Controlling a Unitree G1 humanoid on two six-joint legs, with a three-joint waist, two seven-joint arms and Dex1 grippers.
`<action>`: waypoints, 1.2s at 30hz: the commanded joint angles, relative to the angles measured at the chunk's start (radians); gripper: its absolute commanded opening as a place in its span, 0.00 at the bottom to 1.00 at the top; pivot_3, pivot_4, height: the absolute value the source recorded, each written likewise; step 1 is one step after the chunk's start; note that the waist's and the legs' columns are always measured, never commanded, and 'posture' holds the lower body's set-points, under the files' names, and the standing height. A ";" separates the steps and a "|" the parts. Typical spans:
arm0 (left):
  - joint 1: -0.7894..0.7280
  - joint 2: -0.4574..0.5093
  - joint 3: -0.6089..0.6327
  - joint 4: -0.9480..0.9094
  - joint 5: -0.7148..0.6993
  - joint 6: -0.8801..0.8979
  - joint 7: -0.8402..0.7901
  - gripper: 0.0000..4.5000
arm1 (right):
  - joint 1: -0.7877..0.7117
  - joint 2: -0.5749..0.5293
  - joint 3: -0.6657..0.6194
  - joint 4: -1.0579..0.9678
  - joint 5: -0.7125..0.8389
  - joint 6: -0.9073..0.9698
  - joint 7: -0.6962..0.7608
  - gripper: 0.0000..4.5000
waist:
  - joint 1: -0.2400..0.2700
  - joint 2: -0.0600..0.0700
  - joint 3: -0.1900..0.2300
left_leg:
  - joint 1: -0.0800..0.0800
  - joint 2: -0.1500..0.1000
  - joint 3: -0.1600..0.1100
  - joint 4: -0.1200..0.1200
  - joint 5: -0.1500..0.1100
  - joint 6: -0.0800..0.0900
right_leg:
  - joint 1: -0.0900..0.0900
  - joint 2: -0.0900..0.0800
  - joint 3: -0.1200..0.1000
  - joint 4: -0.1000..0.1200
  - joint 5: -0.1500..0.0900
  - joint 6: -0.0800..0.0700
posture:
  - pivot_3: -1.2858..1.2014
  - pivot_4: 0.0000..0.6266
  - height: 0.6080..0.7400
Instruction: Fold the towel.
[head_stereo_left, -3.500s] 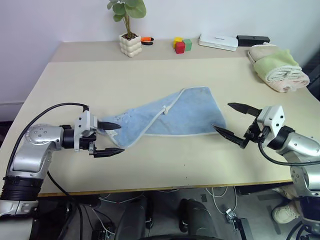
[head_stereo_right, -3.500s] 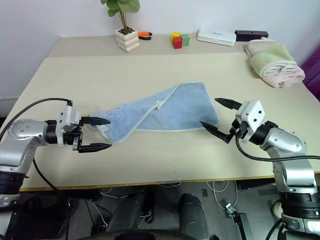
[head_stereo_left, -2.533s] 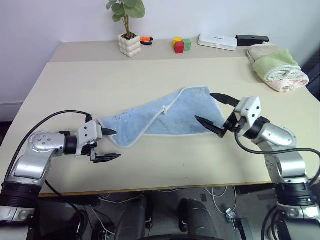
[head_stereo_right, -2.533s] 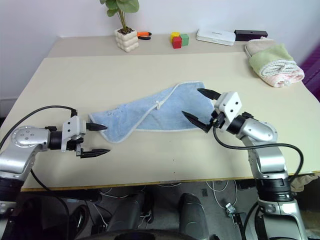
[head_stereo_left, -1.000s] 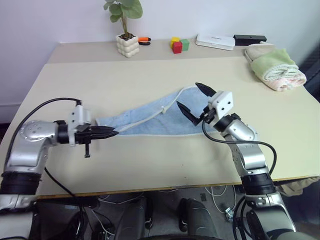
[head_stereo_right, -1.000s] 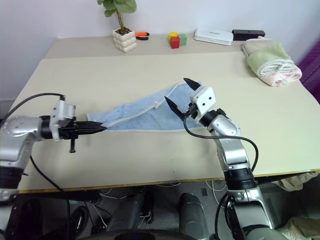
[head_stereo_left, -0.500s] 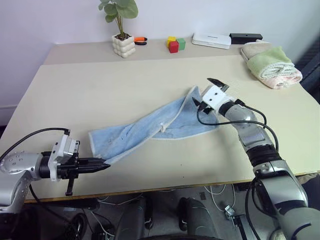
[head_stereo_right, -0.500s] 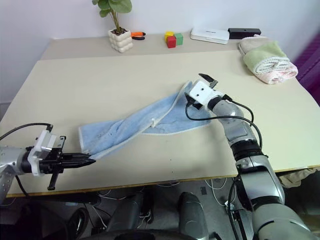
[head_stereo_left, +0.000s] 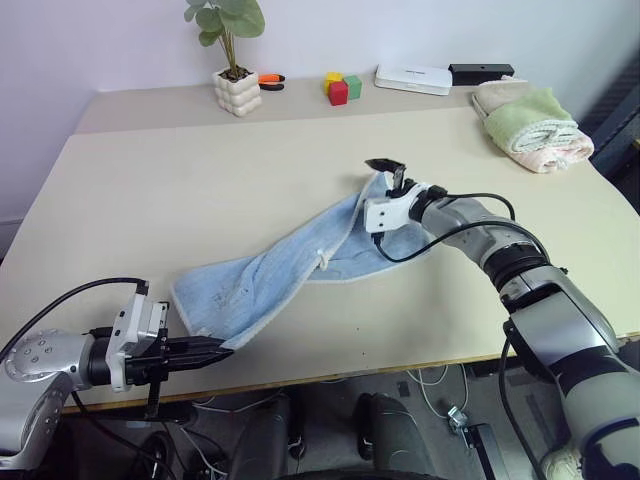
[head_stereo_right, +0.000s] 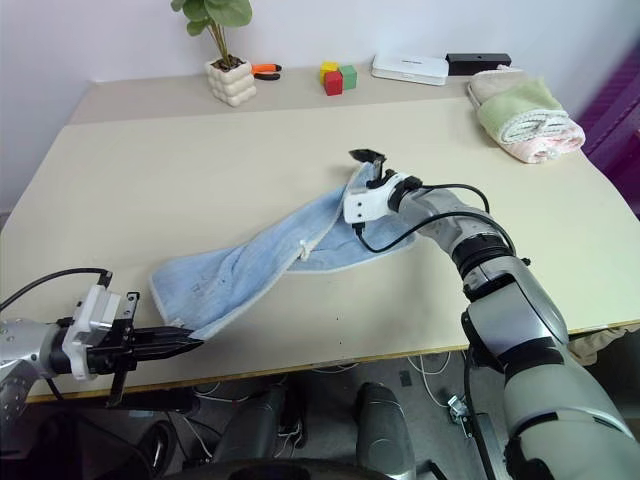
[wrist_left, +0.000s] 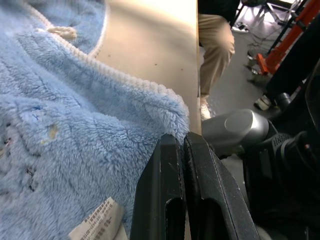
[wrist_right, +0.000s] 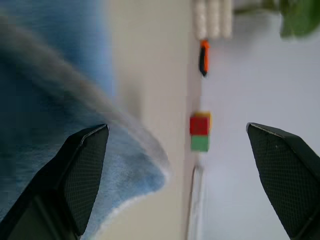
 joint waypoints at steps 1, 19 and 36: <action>0.020 -0.001 0.027 -0.043 -0.016 -0.009 0.009 0.01 | -0.068 0.018 0.047 0.040 -0.072 0.004 -0.095 1.00 | -0.001 0.000 0.000 | 0.000 0.000 0.000 0.000 0.000 0.000 | 0.000 0.000 0.000 0.000 0.000 0.000 | 0.52 0.24 1.00; 0.075 -0.012 0.032 -0.075 -0.017 -0.022 0.025 0.00 | -0.122 0.095 0.109 0.156 -0.110 0.047 -0.114 0.01 | -0.001 0.000 0.000 | 0.001 0.001 0.001 -0.002 0.001 -0.004 | 0.000 0.003 0.002 0.001 0.000 0.000 | 0.52 0.24 1.00; -0.609 -0.167 0.053 0.459 0.060 -0.078 0.388 0.00 | 0.151 -0.111 -0.417 -0.454 0.666 0.208 0.523 0.01 | 0.004 -0.001 0.000 | 0.003 0.002 0.001 0.002 0.002 0.000 | 0.003 0.004 0.002 0.003 0.003 0.005 | 0.52 0.24 1.00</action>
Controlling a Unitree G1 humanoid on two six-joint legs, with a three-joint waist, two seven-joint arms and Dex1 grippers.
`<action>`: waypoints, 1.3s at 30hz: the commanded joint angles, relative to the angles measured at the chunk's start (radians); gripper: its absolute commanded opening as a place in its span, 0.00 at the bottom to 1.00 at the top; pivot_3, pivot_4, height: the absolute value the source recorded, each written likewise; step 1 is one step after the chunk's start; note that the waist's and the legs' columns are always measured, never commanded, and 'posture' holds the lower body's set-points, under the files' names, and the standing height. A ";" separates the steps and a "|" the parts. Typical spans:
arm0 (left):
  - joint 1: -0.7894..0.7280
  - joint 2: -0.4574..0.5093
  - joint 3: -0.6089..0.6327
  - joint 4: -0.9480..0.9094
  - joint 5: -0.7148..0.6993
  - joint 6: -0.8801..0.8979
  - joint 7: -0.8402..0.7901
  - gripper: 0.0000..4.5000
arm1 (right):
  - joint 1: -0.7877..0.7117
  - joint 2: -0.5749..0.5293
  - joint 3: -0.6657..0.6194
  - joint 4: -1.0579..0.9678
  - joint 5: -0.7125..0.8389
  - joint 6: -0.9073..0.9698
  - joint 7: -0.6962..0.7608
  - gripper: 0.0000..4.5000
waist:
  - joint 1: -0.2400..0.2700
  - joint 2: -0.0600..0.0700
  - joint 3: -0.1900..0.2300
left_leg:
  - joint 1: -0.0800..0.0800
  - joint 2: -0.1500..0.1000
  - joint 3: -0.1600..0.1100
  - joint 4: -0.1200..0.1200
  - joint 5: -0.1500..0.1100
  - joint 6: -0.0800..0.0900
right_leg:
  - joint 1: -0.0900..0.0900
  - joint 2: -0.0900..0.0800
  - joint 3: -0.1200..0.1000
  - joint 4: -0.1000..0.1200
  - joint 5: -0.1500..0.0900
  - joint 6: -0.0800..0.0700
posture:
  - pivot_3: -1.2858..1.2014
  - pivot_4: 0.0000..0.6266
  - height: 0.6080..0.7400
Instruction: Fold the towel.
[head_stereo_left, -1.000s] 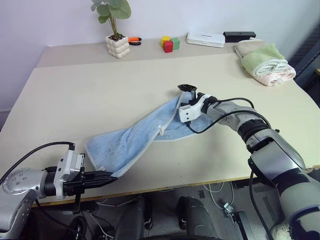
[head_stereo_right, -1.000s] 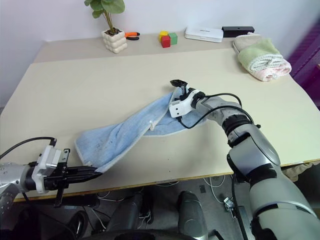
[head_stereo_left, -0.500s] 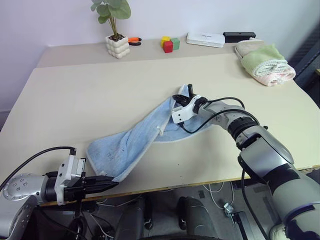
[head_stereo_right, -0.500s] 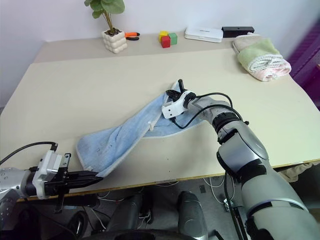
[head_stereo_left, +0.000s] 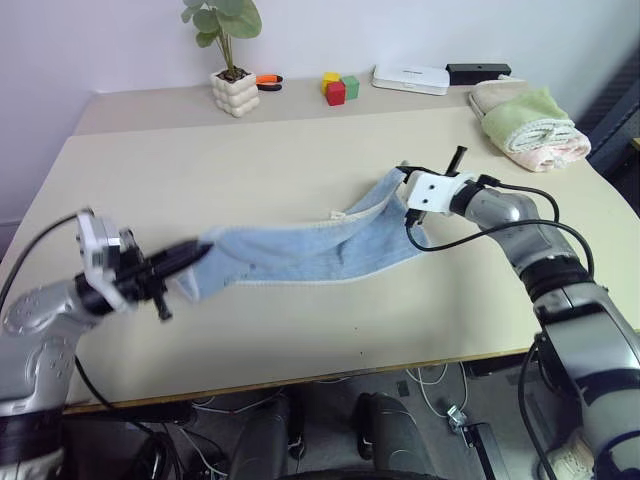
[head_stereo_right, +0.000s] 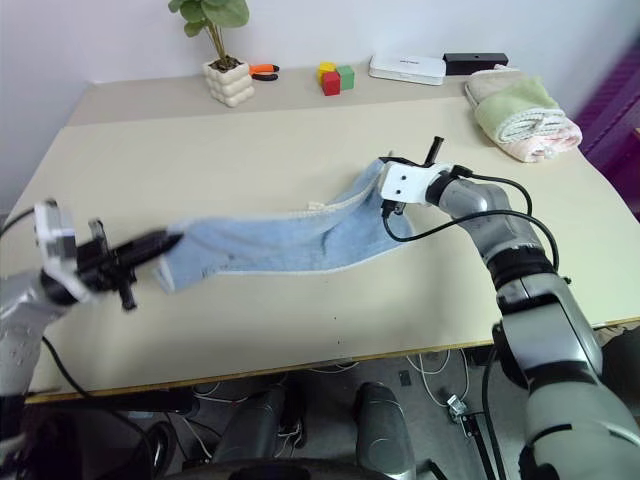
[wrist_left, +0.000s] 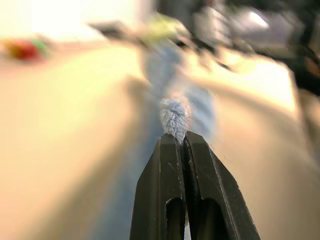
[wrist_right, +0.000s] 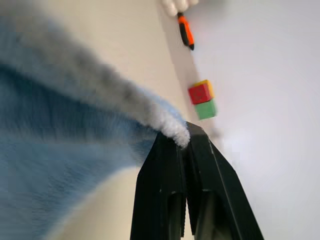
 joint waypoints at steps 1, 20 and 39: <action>-0.226 -0.021 -0.064 0.266 0.174 -0.146 0.095 0.00 | -0.075 0.028 -0.075 -0.069 0.046 0.099 -0.016 0.01 | 0.003 0.000 0.000 | 0.000 0.000 0.000 0.001 0.000 0.000 | 0.000 0.000 0.000 0.001 0.000 0.000 | 0.52 0.24 1.00; -0.857 0.042 -0.130 1.122 0.401 -0.838 -0.199 0.00 | -0.307 -0.052 0.118 0.214 -0.296 0.025 -0.306 0.01 | -0.008 -0.007 0.004 | -0.002 0.000 0.013 -0.006 -0.001 0.002 | -0.003 -0.001 -0.001 -0.004 -0.001 0.005 | 0.52 0.24 1.00; -0.421 0.105 -0.137 0.887 0.317 -0.746 -0.574 0.00 | 0.407 -0.200 -0.043 -0.686 -0.057 0.444 0.273 0.13 | 0.027 -0.007 0.004 | -0.004 0.000 0.005 0.015 -0.013 0.015 | -0.002 -0.007 -0.002 -0.001 0.000 0.001 | 0.52 0.24 1.00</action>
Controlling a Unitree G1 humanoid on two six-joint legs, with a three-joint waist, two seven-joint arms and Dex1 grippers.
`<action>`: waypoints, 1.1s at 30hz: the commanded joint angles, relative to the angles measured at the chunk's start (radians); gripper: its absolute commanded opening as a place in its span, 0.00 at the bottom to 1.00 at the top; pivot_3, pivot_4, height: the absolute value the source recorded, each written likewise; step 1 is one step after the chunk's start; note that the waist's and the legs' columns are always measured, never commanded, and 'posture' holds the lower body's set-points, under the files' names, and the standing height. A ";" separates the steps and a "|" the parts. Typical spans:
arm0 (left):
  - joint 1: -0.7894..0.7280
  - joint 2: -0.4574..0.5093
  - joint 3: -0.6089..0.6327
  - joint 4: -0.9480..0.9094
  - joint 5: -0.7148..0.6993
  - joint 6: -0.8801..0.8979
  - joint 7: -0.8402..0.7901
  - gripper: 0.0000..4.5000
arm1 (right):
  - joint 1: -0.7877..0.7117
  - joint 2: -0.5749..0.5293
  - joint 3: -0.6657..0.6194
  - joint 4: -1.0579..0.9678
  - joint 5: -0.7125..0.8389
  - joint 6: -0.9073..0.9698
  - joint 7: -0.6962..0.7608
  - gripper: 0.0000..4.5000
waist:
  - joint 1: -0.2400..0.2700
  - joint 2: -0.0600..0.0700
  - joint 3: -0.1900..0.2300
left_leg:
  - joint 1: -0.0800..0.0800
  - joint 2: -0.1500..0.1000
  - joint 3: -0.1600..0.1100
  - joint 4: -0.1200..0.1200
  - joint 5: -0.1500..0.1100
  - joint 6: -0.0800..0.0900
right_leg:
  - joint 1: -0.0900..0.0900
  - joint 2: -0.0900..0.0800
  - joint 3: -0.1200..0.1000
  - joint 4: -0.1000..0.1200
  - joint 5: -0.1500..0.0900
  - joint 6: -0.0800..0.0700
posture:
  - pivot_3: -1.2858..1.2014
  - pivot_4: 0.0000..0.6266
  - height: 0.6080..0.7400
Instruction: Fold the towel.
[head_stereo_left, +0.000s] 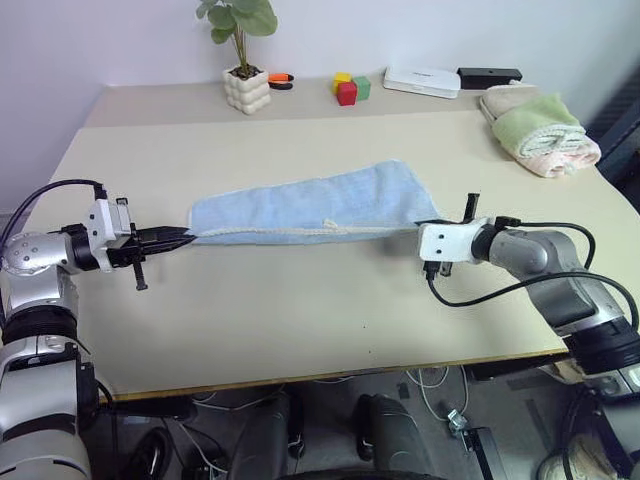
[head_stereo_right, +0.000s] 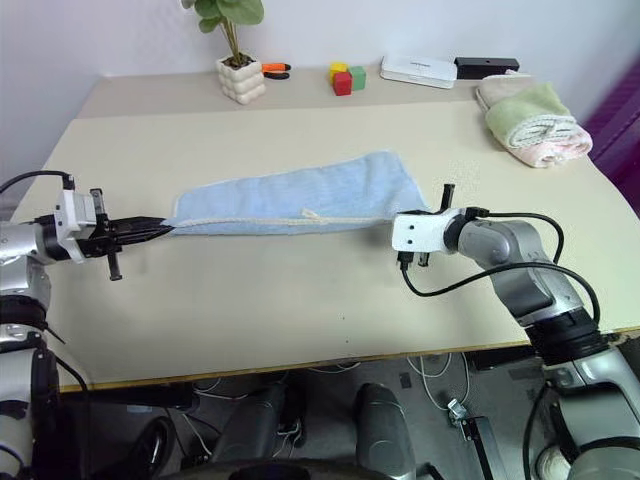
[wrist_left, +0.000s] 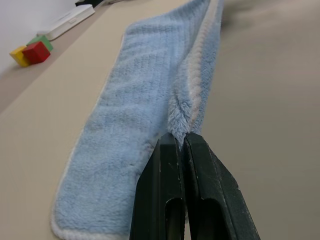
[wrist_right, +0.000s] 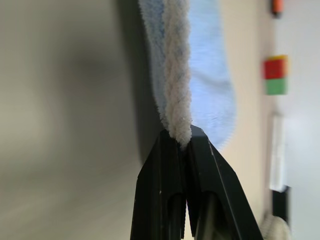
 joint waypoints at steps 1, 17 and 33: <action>0.018 0.011 0.014 -0.055 -0.028 0.020 0.000 0.00 | 0.024 0.002 -0.032 -0.037 0.041 0.018 0.036 0.19 | 0.003 0.000 0.000 | 0.000 0.000 0.000 0.000 0.000 0.000 | 0.000 0.000 0.000 0.000 0.000 0.000 | 0.52 0.24 1.00; 0.119 0.019 0.024 -0.202 -0.056 0.072 0.028 0.00 | -0.051 -0.037 0.022 0.277 -0.162 -0.200 -0.131 0.71 | 0.005 -0.001 -0.001 | 0.000 0.000 0.000 0.000 0.000 -0.001 | 0.000 -0.001 0.000 0.000 0.000 -0.003 | 0.52 0.24 1.00; 0.169 0.032 0.029 -0.259 -0.076 0.102 0.030 0.00 | -0.146 -0.039 0.067 0.488 -0.242 -0.333 -0.195 0.01 | 0.001 -0.001 -0.001 | 0.001 0.000 0.000 0.000 0.001 -0.003 | 0.000 0.000 0.000 -0.001 0.000 -0.004 | 0.52 0.24 1.00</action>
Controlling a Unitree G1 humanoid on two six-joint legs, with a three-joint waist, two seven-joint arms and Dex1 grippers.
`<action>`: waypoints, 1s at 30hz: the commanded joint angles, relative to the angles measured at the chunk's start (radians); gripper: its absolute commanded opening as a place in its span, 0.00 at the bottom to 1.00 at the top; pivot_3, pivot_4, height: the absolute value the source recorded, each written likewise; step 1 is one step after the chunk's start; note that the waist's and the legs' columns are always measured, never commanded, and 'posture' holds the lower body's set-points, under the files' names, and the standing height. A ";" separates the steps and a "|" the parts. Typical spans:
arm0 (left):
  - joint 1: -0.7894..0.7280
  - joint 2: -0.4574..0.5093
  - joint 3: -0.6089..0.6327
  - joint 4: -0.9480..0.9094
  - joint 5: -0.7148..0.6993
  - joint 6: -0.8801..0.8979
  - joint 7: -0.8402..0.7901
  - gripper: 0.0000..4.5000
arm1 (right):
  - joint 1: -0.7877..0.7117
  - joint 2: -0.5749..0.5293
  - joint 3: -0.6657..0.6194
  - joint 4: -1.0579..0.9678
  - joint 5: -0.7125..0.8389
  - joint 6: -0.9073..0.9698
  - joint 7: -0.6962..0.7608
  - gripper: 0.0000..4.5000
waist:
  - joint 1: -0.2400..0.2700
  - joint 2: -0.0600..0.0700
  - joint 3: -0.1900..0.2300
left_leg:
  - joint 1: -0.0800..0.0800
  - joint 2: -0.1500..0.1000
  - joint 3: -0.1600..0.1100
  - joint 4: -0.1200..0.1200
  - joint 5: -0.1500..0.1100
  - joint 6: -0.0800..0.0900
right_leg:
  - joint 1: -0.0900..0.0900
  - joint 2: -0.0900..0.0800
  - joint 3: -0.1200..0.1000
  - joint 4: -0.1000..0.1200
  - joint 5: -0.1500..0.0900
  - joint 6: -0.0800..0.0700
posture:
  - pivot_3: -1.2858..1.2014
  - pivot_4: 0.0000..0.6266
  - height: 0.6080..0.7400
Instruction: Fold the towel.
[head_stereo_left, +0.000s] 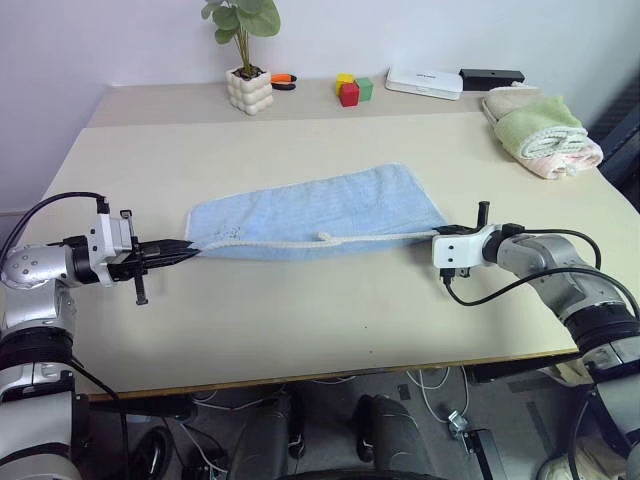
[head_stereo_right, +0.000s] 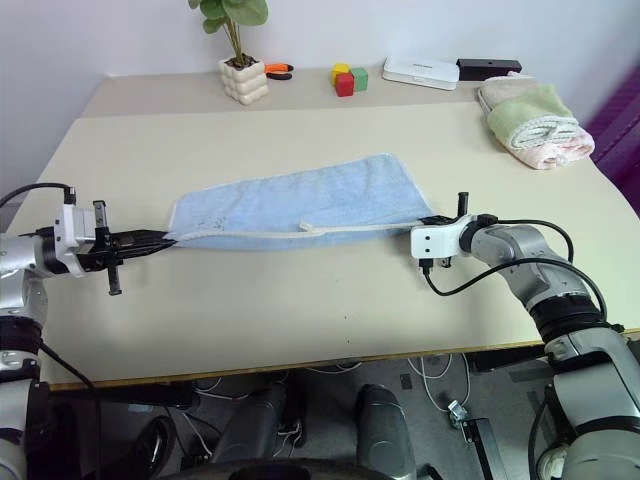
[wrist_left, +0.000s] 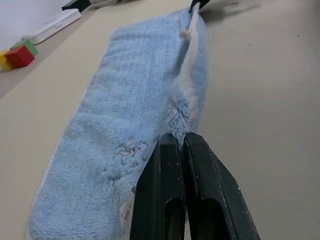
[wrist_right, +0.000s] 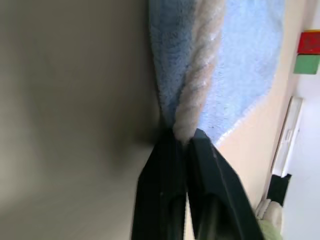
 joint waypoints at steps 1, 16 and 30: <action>0.013 0.032 0.026 -0.025 -0.023 0.013 0.001 0.00 | 0.004 -0.040 -0.021 -0.009 0.029 -0.007 0.057 0.01 | 0.000 0.000 0.000 | 0.000 0.000 0.000 0.000 0.000 0.000 | 0.000 0.000 0.000 0.000 0.000 0.000 | 0.52 0.24 1.00; 0.229 0.175 -0.012 -0.125 -0.146 0.088 -0.031 0.00 | 0.521 -0.383 -0.320 -0.794 0.645 0.443 0.738 0.01 | 0.006 0.001 0.001 | 0.000 0.002 -0.001 -0.001 -0.005 0.001 | -0.001 -0.003 0.000 -0.002 0.000 0.000 | 0.52 0.24 1.00; 0.111 0.093 0.014 -0.062 -0.166 0.148 -0.008 0.00 | 0.328 -0.311 -0.262 -0.660 0.556 0.416 0.670 0.01 | 0.005 0.002 0.001 | -0.002 0.002 0.000 -0.005 -0.005 0.000 | -0.005 -0.004 -0.001 -0.006 0.000 -0.001 | 0.52 0.24 1.00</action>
